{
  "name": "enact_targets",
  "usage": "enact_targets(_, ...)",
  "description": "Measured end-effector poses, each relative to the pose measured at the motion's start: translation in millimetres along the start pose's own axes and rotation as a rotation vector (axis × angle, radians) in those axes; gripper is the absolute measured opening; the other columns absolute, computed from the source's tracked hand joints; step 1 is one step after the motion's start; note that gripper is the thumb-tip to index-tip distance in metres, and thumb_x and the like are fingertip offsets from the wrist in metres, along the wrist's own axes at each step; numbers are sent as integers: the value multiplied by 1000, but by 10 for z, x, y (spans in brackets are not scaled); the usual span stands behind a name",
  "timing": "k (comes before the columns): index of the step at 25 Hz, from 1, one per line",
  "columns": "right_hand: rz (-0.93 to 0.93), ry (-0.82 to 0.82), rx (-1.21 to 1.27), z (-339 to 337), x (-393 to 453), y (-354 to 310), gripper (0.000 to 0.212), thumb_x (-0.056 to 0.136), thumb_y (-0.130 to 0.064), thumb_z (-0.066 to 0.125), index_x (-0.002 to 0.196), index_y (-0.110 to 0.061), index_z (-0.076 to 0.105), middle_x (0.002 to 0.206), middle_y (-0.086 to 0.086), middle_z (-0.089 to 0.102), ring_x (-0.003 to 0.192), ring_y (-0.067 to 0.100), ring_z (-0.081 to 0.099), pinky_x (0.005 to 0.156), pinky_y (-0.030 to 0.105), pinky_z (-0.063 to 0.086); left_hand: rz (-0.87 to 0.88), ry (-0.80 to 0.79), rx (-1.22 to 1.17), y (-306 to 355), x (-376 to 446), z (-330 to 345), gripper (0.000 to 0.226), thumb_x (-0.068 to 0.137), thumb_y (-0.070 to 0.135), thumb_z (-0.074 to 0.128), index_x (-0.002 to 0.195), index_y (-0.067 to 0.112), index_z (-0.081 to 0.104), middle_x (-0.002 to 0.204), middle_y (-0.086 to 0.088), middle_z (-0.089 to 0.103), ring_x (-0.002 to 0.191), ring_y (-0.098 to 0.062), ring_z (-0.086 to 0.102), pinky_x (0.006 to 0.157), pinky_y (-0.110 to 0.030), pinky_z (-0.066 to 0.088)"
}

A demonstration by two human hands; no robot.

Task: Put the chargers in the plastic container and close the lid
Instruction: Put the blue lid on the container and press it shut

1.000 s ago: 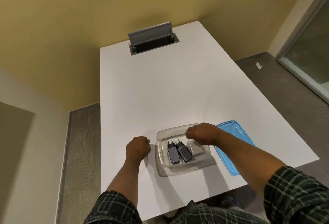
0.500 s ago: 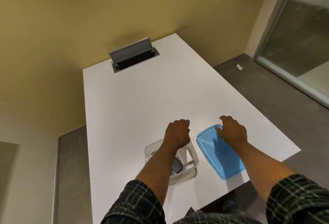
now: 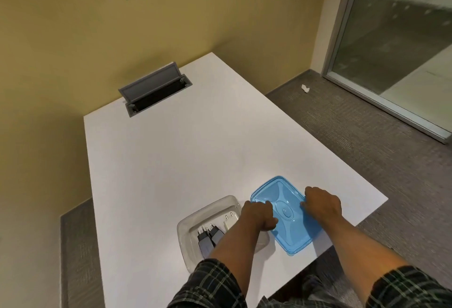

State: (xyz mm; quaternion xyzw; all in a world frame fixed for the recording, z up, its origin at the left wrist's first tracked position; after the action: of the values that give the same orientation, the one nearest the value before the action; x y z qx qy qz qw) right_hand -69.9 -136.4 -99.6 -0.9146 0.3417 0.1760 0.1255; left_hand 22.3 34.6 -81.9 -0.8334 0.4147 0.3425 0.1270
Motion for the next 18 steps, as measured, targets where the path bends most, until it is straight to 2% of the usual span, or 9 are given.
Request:
enact_targets(2,3,-12,-1,48,19,47,22,95,-36,51,108,-21,58,109,-1,66,99,21,64,77,32,49,-28,-38,-22,50,23,20,51,98,43,42,135,9,49,137,-15,59,125,-33,55,103,-46,36)
enact_targets(4,25,-25,48,99,38,86,21,95,-35,52,108,-21,61,109,-1,67,99,21,64,78,32,49,-37,-52,-38,98,40,6,51,98,43,42,134,9,51,137,-14,59,126,-33,55,103,-46,38)
enact_targets(7,86,-60,186,158,77,144,14,93,-29,52,101,-21,61,107,1,69,96,24,65,79,33,49,-37,-81,-82,131,90,4,58,98,47,41,142,8,42,144,-15,53,132,-34,51,105,-48,38)
enact_targets(10,140,-45,409,71,109,129,12,97,-27,47,101,-18,53,108,8,68,98,30,64,79,35,46,-38,-96,-206,70,143,3,72,98,50,41,152,6,25,154,-18,42,139,-35,44,111,-48,37)
enact_targets(12,102,31,537,-113,130,48,14,102,-31,43,105,-17,47,106,13,67,98,35,64,78,37,45,-18,-14,-381,3,116,-128,78,100,49,43,157,4,14,160,-19,32,144,-35,36,117,-43,31)
enact_targets(14,11,128,604,-369,137,-84,14,104,-33,41,104,-19,42,101,12,70,94,36,65,77,39,49,-48,161,-601,-135,63,-361,80,101,51,43,157,2,13,161,-19,29,147,-33,33,118,-36,28)
enact_targets(16,-98,208,657,-605,130,-248,10,104,-32,42,102,-22,40,96,3,71,88,33,67,76,42,52,-148,338,-876,-362,43,-570,83,97,62,40,154,4,26,155,-21,40,140,-35,45,115,-36,36)
enact_targets(18,-239,287,653,-794,111,-468,9,103,-30,46,103,-23,41,89,-2,69,79,29,66,70,42,53,-245,468,-1213,-614,-8,-741,87,88,78,32,139,10,48,137,-20,60,112,-36,67,98,-43,54)
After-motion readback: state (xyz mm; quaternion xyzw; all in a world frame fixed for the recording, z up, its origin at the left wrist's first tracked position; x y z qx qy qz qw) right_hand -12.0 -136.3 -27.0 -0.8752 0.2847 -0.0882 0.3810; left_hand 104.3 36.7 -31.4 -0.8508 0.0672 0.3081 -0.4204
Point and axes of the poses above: each hand's wrist, its own x-axis towards the middle knuckle, its own z-axis out of the palm, y = z × x, the point moved 5 cm from there along x, towards the middle knuckle
